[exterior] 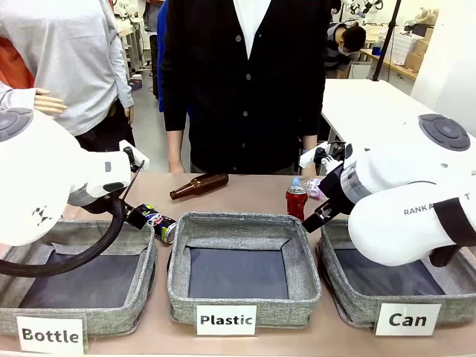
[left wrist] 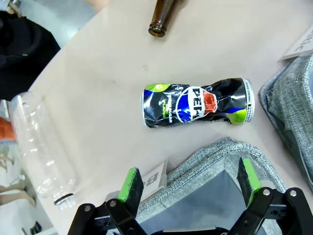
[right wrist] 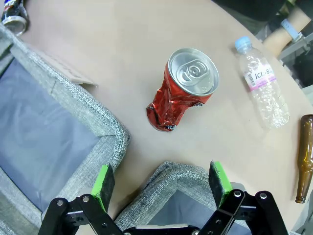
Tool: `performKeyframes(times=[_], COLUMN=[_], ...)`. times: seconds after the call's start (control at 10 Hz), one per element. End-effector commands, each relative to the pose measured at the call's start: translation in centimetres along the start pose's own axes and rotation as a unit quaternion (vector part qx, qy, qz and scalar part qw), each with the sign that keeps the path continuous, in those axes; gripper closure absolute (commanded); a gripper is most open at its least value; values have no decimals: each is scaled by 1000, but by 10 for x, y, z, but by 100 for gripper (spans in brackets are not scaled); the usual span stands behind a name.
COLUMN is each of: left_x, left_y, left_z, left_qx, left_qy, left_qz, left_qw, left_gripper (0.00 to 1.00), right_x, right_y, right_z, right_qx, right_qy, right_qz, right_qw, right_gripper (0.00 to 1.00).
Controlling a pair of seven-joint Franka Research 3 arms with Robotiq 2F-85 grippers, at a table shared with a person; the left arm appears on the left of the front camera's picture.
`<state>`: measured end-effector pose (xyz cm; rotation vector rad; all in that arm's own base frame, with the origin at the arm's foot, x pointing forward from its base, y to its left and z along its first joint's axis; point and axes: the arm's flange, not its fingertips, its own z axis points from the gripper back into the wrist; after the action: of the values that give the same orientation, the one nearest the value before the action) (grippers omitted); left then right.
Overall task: Sort the can waste into the basket.
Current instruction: Pick up the can waste from the table and place it in the right Fabric basket.
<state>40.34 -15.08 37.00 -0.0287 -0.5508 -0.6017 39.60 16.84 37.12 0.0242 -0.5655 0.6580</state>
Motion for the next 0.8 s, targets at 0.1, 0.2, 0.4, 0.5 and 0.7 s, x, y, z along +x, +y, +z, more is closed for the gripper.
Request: performKeyframes(times=[0.1,0.2,0.4,0.5,0.7], left_x=[0,0,0,0,-14], left_y=[0,0,8,19,36], left_z=[0,0,27,72,149], left_qx=[0,0,-22,-49,-124], left_qy=[0,0,-17,-43,-41], left_qz=[0,0,-3,27,121], left_qw=[1000,1000,1000,998,984], left_gripper=[0,0,0,0,0], right_x=[0,0,5,8,-3], right_y=[0,0,-8,-19,-39], right_z=[0,0,26,66,141], right_qx=[0,0,10,46,95], right_qy=[0,0,-19,-10,8], right_qz=[0,0,-13,-36,-155], right_qw=[1000,1000,1000,998,983], right_gripper=[0,0,0,0,0])
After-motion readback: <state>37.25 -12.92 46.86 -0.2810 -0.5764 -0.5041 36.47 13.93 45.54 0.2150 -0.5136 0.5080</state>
